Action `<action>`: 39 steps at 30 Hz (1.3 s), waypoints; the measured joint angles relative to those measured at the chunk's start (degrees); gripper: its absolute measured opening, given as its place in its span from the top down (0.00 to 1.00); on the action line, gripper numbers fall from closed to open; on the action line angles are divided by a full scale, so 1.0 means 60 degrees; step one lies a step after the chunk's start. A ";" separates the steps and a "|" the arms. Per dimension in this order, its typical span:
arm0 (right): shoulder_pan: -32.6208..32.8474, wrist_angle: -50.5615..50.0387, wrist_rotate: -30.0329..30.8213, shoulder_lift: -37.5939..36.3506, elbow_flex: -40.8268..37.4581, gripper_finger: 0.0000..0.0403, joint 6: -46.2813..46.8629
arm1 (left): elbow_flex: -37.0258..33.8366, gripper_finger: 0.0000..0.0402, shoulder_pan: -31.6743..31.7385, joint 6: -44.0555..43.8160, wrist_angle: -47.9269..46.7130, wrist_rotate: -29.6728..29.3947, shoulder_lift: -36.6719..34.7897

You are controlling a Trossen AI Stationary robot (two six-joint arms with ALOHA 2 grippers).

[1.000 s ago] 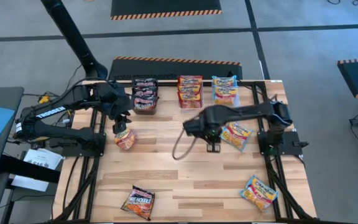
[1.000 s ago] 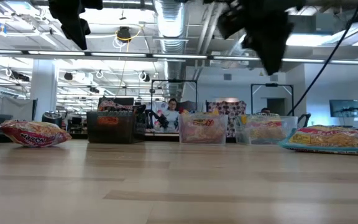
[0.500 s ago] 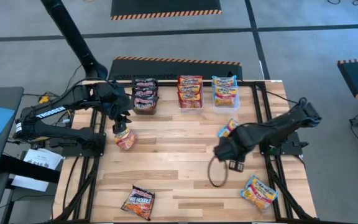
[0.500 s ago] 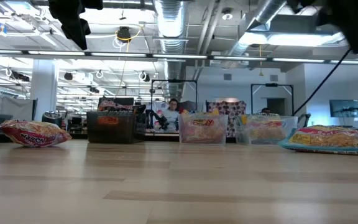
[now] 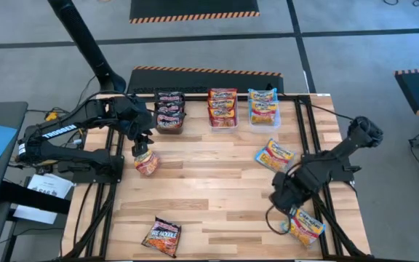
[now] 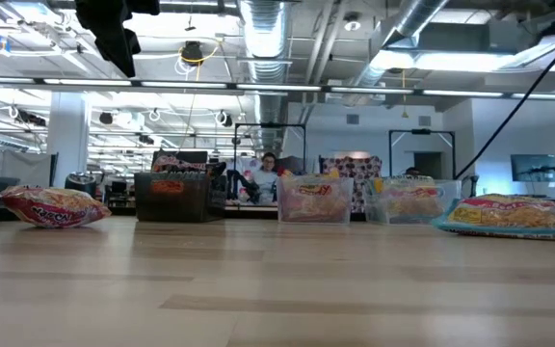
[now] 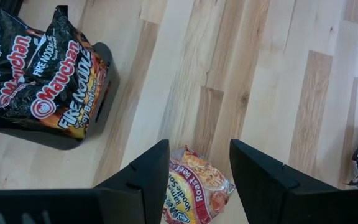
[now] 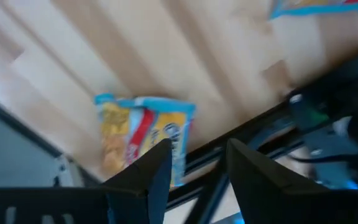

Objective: Sort Maruchan noodles
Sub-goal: Put the light blue noodle pack into the black bin

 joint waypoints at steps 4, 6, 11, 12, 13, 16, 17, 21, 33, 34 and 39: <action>0.0671 0.0849 -0.0120 -0.0010 0.0001 0.51 0.0932 | 0.0000 0.61 0.0004 0.0000 0.0004 0.0000 0.0000; 0.1000 0.1242 -0.0096 -0.0006 0.0000 0.49 0.1564 | 0.0000 0.61 0.0000 0.0000 0.0002 0.0001 0.0000; 0.1862 0.1811 -0.0055 -0.0006 -0.0325 0.48 0.3281 | 0.0000 0.61 0.0000 0.0000 0.0004 0.0000 0.0000; 0.2018 0.2097 -0.0072 -0.0006 -0.0472 0.48 0.3593 | 0.0000 0.61 0.0004 0.0002 0.0004 0.0000 0.0000; 0.2197 0.2366 -0.0072 -0.0006 -0.0611 0.48 0.3892 | 0.0000 0.61 0.0002 0.0004 0.0004 0.0000 0.0000; 0.2683 0.3142 -0.0058 -0.0006 -0.1028 0.48 0.4600 | 0.0000 0.61 0.0000 0.0004 0.0004 0.0000 0.0000; 0.2813 0.3483 -0.0061 -0.0006 -0.1196 0.48 0.4832 | 0.0000 0.61 0.0003 0.0004 0.0004 0.0003 0.0000; 0.3269 0.4194 -0.0061 -0.0006 -0.1652 0.48 0.5729 | 0.0000 0.61 0.0000 0.0004 0.0004 0.0000 0.0000; 0.3736 0.5752 -0.0061 -0.0003 -0.2822 0.48 0.6922 | 0.0000 0.61 0.0000 -0.0011 0.0007 0.0000 0.0000; 0.3736 0.5895 -0.0061 -0.0003 -0.2900 0.48 0.6890 | 0.0000 0.61 0.0001 -0.0011 0.0007 0.0001 0.0000; 0.3711 0.6185 -0.0058 -0.0003 -0.3174 0.48 0.6816 | 0.0000 0.61 0.0000 -0.0018 0.0007 0.0004 0.0000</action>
